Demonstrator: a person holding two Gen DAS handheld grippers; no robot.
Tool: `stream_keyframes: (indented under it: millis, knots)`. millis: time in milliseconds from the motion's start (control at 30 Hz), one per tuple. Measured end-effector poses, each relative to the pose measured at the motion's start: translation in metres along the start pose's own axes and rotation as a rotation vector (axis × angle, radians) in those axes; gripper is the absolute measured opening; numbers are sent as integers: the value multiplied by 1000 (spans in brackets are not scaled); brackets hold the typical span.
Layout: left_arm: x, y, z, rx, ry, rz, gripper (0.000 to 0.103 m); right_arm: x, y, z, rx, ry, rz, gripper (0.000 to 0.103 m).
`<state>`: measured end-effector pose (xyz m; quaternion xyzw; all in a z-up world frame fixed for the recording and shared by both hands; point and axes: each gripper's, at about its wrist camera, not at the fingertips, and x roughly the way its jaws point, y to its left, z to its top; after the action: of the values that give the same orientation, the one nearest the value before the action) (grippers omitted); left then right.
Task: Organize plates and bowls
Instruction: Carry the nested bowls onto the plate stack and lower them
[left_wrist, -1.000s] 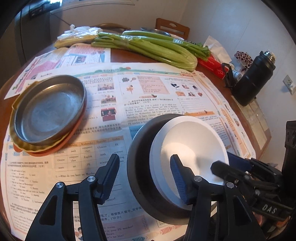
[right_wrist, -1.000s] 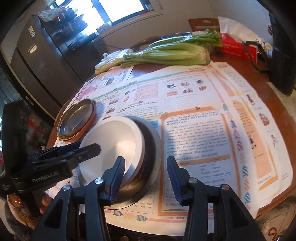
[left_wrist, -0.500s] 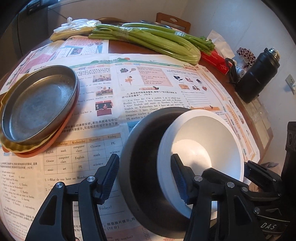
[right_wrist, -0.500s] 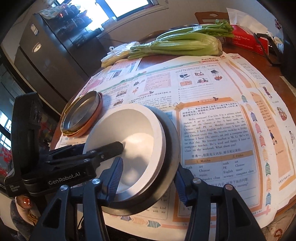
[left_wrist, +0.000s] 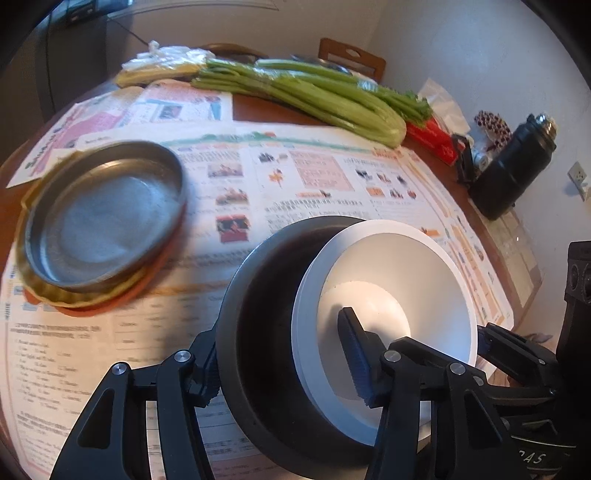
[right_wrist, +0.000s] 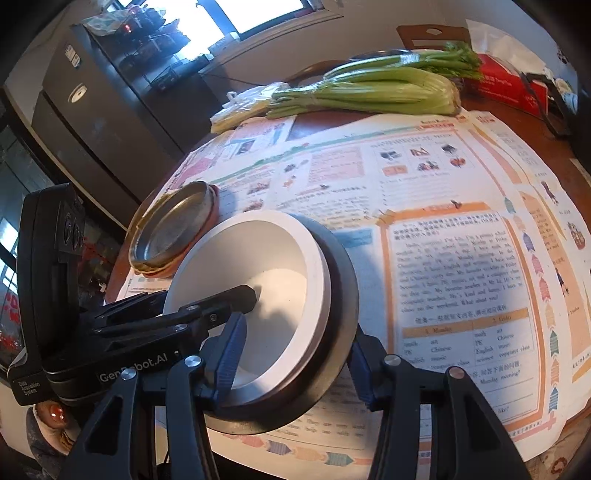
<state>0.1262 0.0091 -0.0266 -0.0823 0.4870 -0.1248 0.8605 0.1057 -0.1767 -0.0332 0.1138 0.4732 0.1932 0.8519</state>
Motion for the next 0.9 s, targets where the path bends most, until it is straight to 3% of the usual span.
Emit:
stream_keyframes:
  millis: [467, 700, 900]
  knots:
    - [-75, 73, 56, -46, -174, 105, 57, 11, 94, 68, -174, -59, 82, 52]
    - [-72, 114, 65, -91, -173, 122, 57, 46, 126, 87, -211, -25, 118, 52]
    - [-55, 135, 67, -119, -149, 124, 57, 72, 130, 89, -203, 19, 122, 52]
